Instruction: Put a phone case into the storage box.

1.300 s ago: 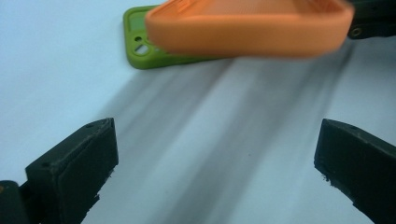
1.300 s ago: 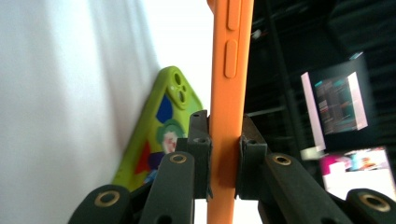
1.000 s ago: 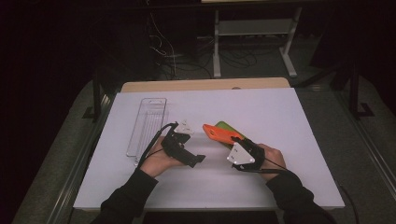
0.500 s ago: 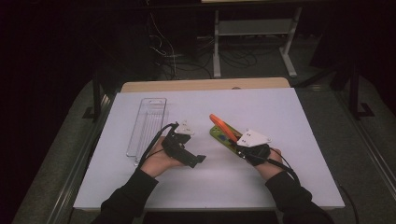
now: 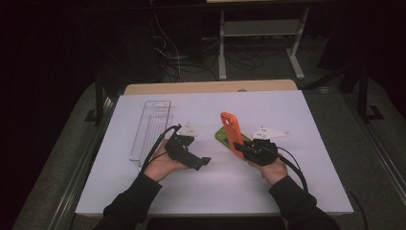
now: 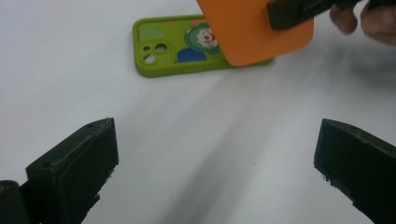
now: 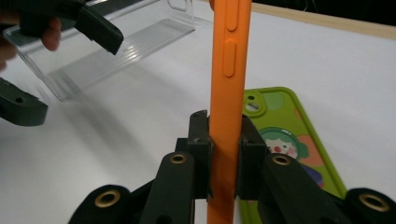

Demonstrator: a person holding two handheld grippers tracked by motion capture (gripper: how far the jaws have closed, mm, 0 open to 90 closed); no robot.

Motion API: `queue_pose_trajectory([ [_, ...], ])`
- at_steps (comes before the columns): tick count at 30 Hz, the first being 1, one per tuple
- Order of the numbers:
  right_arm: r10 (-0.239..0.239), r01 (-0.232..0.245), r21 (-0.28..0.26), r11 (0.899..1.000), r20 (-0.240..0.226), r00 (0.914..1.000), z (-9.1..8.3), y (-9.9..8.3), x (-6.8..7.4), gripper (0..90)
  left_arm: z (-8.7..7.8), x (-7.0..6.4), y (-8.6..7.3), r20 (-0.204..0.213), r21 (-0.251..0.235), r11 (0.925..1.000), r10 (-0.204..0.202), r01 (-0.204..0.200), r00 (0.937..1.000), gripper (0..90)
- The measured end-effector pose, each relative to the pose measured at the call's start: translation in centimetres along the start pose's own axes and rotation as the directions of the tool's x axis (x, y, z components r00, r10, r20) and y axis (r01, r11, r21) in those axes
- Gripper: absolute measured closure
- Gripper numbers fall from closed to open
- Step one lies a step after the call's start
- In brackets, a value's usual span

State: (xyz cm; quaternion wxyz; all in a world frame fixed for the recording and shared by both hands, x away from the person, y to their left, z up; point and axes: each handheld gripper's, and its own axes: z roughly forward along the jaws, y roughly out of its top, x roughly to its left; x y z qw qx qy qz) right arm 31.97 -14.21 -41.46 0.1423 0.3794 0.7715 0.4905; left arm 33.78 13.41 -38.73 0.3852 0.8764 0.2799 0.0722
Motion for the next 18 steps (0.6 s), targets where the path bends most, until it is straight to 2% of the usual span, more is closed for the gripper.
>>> queue_pose_trajectory([
  [1,0.0,0.0,0.0,1.0,0.0,1.0,0.0,0.0,0.0,78.4,0.0,0.0,0.0,0.0,0.0,1.0,0.0,0.0,1.0,0.0],
  [2,0.021,-0.021,-0.003,1.0,-0.011,0.9997,0.0,-0.1,-0.1,78.4,-0.1,0.1,0.0,0.003,-0.005,1.0,-0.004,0.004,1.0,0.0],
  [3,0.025,-0.026,-0.005,1.0,-0.014,0.9996,0.1,-0.1,0.0,78.4,-0.1,0.1,0.1,0.012,-0.031,0.9992,-0.024,0.024,0.9997,0.0],
  [5,0.039,-0.039,-0.005,0.999,-0.021,0.999,0.1,-0.1,0.1,78.4,-0.2,0.2,0.2,0.017,-0.031,0.9993,-0.022,0.022,0.9996,0.0],
  [7,0.044,-0.045,-0.007,0.999,-0.027,0.9987,0.2,-0.1,0.2,78.4,-0.2,0.1,0.3,0.024,-0.056,0.9973,-0.047,0.048,0.9986,0.0],
  [8,0.051,-0.052,-0.009,0.999,-0.038,0.998,0.3,-0.1,0.5,78.4,-0.4,0.3,0.4,0.027,-0.062,0.9971,-0.043,0.045,0.9987,0.0],
  [11,0.04,-0.04,-0.001,0.999,-0.049,0.998,0.6,-0.2,1.0,78.4,-0.7,0.2,0.6,0.033,-0.091,0.9934,-0.068,0.07,0.9972,0.0],
  [18,0.024,-0.024,0.004,1.0,-0.078,0.9967,1.3,-0.2,2.3,78.4,-1.2,0.1,1.0,0.051,-0.129,0.9874,-0.086,0.092,0.995,0.0],
])
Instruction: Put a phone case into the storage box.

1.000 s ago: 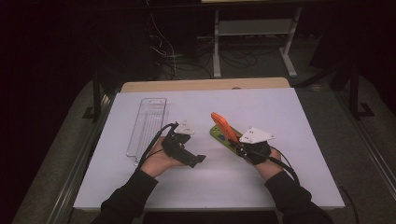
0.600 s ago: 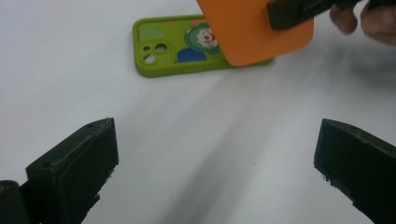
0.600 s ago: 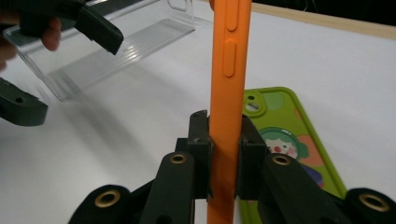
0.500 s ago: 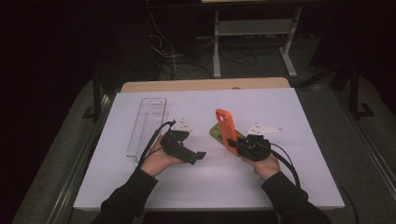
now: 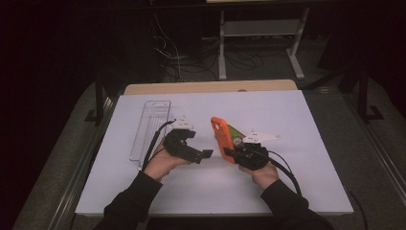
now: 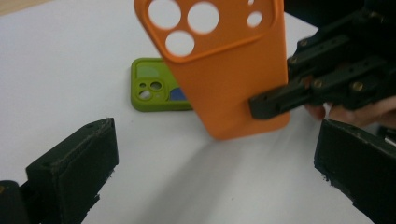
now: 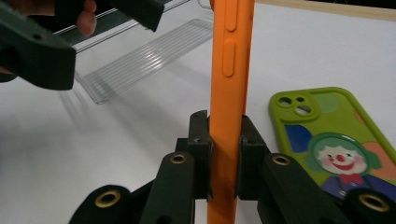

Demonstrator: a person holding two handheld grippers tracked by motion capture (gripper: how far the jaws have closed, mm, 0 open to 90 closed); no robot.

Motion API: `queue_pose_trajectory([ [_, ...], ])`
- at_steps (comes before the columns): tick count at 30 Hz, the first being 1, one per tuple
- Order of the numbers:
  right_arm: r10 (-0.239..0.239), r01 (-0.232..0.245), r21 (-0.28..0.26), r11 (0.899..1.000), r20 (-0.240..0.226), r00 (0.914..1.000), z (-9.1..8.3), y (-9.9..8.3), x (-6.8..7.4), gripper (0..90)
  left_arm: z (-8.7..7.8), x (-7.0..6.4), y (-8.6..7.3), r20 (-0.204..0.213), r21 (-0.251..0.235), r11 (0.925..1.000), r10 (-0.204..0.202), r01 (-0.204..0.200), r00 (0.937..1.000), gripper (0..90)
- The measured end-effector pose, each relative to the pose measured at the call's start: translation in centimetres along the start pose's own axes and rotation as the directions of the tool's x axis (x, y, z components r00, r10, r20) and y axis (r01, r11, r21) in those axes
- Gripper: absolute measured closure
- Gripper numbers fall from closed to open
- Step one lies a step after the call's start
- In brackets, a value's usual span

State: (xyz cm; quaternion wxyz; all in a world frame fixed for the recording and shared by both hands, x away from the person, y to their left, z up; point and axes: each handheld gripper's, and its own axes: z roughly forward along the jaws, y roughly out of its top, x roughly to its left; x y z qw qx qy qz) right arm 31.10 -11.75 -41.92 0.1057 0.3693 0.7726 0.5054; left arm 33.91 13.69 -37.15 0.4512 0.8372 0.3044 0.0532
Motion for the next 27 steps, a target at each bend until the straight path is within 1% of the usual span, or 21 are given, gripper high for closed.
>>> queue_pose_trajectory([
  [5,-0.007,0.007,0.0,1.0,-0.014,0.9999,0.6,0.0,0.8,78.5,-0.1,0.0,0.1,0.0,-0.02,0.9997,-0.015,0.015,0.9999,0.0],
  [6,-0.014,0.014,0.001,1.0,-0.018,0.9997,0.7,0.0,1.0,78.4,-0.2,0.0,0.1,-0.002,-0.031,0.9992,-0.024,0.024,0.9997,0.0],
  [7,-0.014,0.014,-0.001,1.0,-0.021,0.9997,0.8,0.0,1.1,78.4,-0.2,0.0,0.1,-0.002,-0.031,0.9992,-0.024,0.024,0.9997,0.0],
  [8,-0.017,0.017,0.001,1.0,-0.022,0.9996,0.8,0.0,1.3,78.5,-0.2,0.1,0.2,-0.001,-0.044,0.9984,-0.035,0.035,0.9994,0.0],
  [9,-0.019,0.019,0.0,1.0,-0.026,0.9995,0.9,0.0,1.4,78.4,-0.2,0.1,0.2,-0.001,-0.044,0.9984,-0.035,0.035,0.9994,0.0],
  [13,-0.017,0.017,-0.003,1.0,-0.041,0.999,1.0,0.0,1.8,78.5,-0.3,0.2,0.2,0.004,-0.064,0.9963,-0.057,0.057,0.9984,0.0],
  [14,-0.016,0.015,-0.013,1.0,-0.057,0.9982,1.1,0.1,2.2,78.5,-0.3,0.2,0.2,0.007,-0.067,0.996,-0.059,0.059,0.9982,0.0],
  [15,-0.025,0.024,-0.017,1.0,-0.063,0.9977,1.1,0.1,2.4,78.5,-0.3,0.2,0.2,0.008,-0.07,0.9957,-0.06,0.06,0.9982,0.0],
  [16,-0.022,0.021,-0.018,1.0,-0.072,0.9972,1.2,0.1,2.7,78.5,-0.3,0.2,0.1,0.01,-0.084,0.9944,-0.064,0.065,0.9979,0.0],
  [17,-0.021,0.02,-0.009,1.0,-0.082,0.9964,1.2,0.1,2.9,78.5,-0.2,0.2,0.1,0.013,-0.089,0.9935,-0.071,0.072,0.9974,0.0],
  [19,-0.03,0.029,-0.011,1.0,-0.092,0.9953,1.4,0.1,3.3,78.5,-0.2,0.2,0.1,0.019,-0.095,0.9922,-0.079,0.081,0.9967,0.0],
  [22,-0.039,0.039,-0.01,0.999,-0.102,0.994,1.5,0.1,3.7,78.5,-0.2,0.4,0.0,0.025,-0.097,0.9921,-0.077,0.08,0.9967,0.0],
  [23,-0.045,0.043,-0.014,0.999,-0.104,0.9935,1.6,0.1,3.7,78.5,-0.2,0.3,0.0,0.027,-0.101,0.9911,-0.084,0.087,0.9961,0.0],
  [26,-0.038,0.036,-0.02,0.999,-0.115,0.9926,1.6,0.1,4.0,78.5,-0.1,0.3,0.0,0.031,-0.104,0.9905,-0.088,0.09,0.9957,0.0],
  [27,-0.04,0.038,-0.021,0.999,-0.117,0.9924,1.6,0.2,4.0,78.5,0.0,0.4,-0.1,0.034,-0.108,0.9905,-0.082,0.086,0.996,0.0],
])
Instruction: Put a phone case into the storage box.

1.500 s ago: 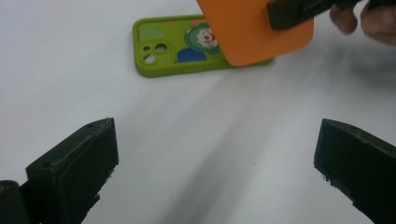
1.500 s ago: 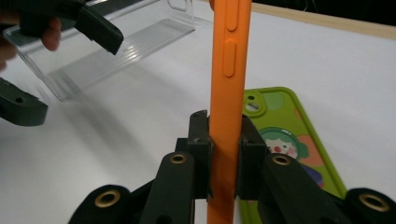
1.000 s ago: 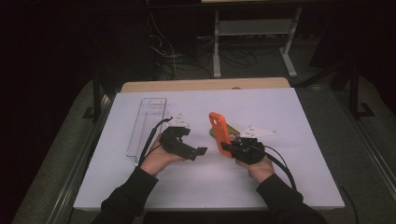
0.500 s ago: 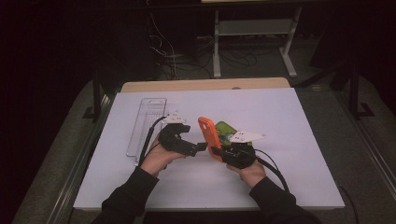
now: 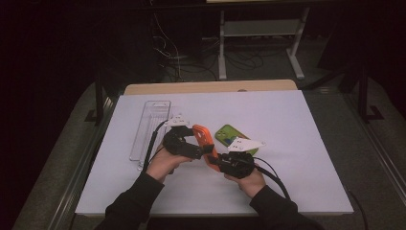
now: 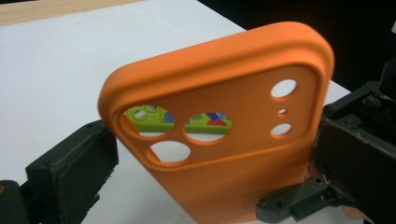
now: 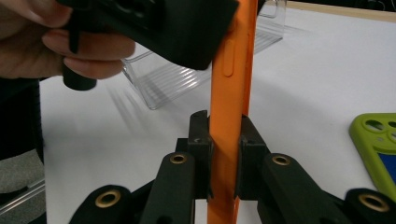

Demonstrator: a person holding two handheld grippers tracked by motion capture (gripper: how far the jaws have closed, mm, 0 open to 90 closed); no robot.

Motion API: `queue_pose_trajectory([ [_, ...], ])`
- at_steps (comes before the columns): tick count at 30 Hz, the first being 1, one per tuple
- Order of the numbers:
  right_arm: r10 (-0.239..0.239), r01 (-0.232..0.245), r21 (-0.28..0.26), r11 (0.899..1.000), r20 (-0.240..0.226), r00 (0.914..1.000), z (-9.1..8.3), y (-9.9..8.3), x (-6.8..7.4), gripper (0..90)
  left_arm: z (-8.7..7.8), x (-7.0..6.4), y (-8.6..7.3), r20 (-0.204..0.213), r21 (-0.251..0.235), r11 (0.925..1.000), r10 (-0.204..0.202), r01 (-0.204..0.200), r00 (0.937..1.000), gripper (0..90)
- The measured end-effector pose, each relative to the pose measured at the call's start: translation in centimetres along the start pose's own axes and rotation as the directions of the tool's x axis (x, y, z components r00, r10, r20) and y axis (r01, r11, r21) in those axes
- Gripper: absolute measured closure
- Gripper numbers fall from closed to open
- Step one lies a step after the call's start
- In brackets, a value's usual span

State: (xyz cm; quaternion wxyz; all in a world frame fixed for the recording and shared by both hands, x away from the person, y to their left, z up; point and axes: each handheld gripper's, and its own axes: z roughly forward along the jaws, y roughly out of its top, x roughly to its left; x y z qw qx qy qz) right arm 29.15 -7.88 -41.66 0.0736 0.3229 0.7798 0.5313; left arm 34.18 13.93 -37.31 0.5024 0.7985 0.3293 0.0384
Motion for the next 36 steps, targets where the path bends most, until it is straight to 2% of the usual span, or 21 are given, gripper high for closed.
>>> queue_pose_trajectory([
  [2,-0.002,0.002,-0.005,1.0,-0.01,0.9999,0.01,0.02,0.08,78.5,0.15,-0.03,-0.08,0.009,-0.003,1.0,-0.009,0.009,0.9999,0.0],
  [4,0.005,-0.005,-0.008,1.0,-0.019,0.9998,0.03,0.02,0.22,78.5,0.21,0.01,-0.1,0.01,-0.003,1.0,0.0,0.0,0.9999,0.0],
  [7,-0.008,0.007,-0.008,1.0,-0.023,0.9997,0.12,-0.01,0.31,78.5,0.38,-0.22,-0.17,0.012,-0.012,0.9998,-0.016,0.016,0.9998,0.0],
  [8,-0.009,0.009,-0.007,1.0,-0.024,0.9997,0.15,-0.03,0.33,78.5,0.41,-0.24,-0.17,0.012,-0.012,0.9998,-0.015,0.016,0.9998,0.0],
  [9,-0.012,0.012,-0.005,1.0,-0.024,0.9996,0.19,-0.05,0.33,78.5,0.41,-0.12,-0.16,0.012,-0.013,0.9999,0.007,-0.007,0.9999,1.2],
  [17,-0.012,0.012,0.004,1.0,-0.024,0.9996,0.32,-0.14,0.39,78.5,0.41,0.03,-0.28,0.01,-0.02,0.9998,0.005,-0.005,0.9999,6.4],
  [27,-0.02,0.02,0.028,0.999,-0.013,0.9997,0.58,-0.36,0.57,78.5,0.49,-0.07,-0.49,0.01,-0.025,0.9989,-0.04,0.04,0.9992,10.6],
  [30,-0.03,0.03,0.031,0.999,-0.008,0.9995,0.7,-0.44,0.58,78.5,0.51,-0.01,-0.46,0.013,-0.028,0.9993,-0.023,0.023,0.9997,12.1],
  [31,-0.031,0.031,0.034,0.999,-0.006,0.9995,0.71,-0.45,0.59,78.5,0.61,0.06,-0.45,0.023,-0.02,0.9987,-0.046,0.046,0.9987,12.4],
  [36,-0.047,0.047,0.044,0.998,0.005,0.9989,0.75,-0.46,0.44,78.2,0.7,0.16,-0.39,0.027,-0.02,0.9989,-0.043,0.043,0.9987,13.5],
])
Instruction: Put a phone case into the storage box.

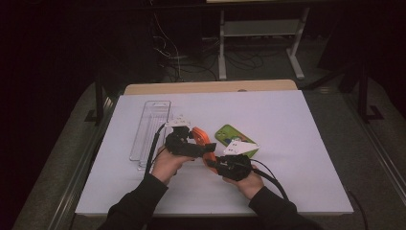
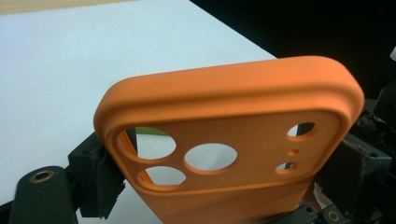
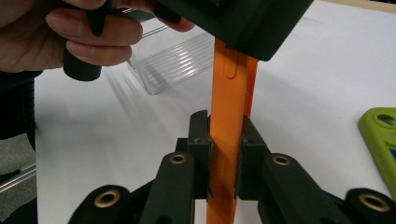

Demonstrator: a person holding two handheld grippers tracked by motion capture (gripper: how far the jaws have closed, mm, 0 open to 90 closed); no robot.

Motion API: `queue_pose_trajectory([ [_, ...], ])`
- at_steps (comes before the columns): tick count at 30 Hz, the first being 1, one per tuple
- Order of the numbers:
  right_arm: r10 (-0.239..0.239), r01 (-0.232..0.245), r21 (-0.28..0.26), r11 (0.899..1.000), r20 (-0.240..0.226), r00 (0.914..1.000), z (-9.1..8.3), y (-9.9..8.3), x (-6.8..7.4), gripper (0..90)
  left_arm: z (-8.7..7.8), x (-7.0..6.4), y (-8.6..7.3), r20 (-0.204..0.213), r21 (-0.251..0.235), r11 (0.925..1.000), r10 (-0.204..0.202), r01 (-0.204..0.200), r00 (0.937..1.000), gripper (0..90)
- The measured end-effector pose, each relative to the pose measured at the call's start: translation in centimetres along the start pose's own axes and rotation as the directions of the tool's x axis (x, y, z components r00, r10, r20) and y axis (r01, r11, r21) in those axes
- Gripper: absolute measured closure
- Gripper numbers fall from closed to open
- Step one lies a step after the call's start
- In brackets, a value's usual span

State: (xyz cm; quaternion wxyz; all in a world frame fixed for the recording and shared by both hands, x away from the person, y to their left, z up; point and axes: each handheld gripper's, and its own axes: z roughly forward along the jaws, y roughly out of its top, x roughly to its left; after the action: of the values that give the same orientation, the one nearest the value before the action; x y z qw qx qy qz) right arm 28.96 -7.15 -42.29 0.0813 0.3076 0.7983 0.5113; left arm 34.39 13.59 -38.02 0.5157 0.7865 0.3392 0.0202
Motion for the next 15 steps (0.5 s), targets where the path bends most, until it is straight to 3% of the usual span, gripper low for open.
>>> queue_pose_trajectory([
  [1,0.0,0.0,-0.002,1.0,0.0,1.0,0.0,0.0,0.0,77.3,0.0,0.0,0.0,0.0,0.0,1.0,0.0,0.0,1.0,13.8],
  [3,-0.007,0.007,0.004,1.0,-0.004,1.0,-0.1,0.1,0.0,68.6,0.0,-0.1,0.3,-0.038,0.003,0.9979,0.065,-0.065,0.9972,14.0],
  [6,-0.027,0.027,0.017,0.999,0.017,0.9995,-0.5,0.0,-0.1,54.3,0.1,-0.1,0.6,-0.043,0.01,0.9959,0.09,-0.09,0.995,14.3],
  [10,-0.028,0.026,0.067,0.997,0.03,0.9992,-1.2,-0.2,-0.7,38.6,0.4,-0.5,0.7,-0.047,0.02,0.995,0.099,-0.098,0.994,14.4],
  [13,-0.061,0.054,0.107,0.993,0.062,0.9962,-2.0,-0.5,-1.5,30.1,0.8,-1.2,1.1,-0.08,0.052,0.9925,0.114,-0.11,0.9902,14.4],
  [15,-0.053,0.042,0.133,0.99,0.078,0.9955,-2.6,-0.8,-2.2,24.3,0.9,-1.2,1.3,-0.081,0.058,0.9931,0.107,-0.102,0.991,14.4],
])
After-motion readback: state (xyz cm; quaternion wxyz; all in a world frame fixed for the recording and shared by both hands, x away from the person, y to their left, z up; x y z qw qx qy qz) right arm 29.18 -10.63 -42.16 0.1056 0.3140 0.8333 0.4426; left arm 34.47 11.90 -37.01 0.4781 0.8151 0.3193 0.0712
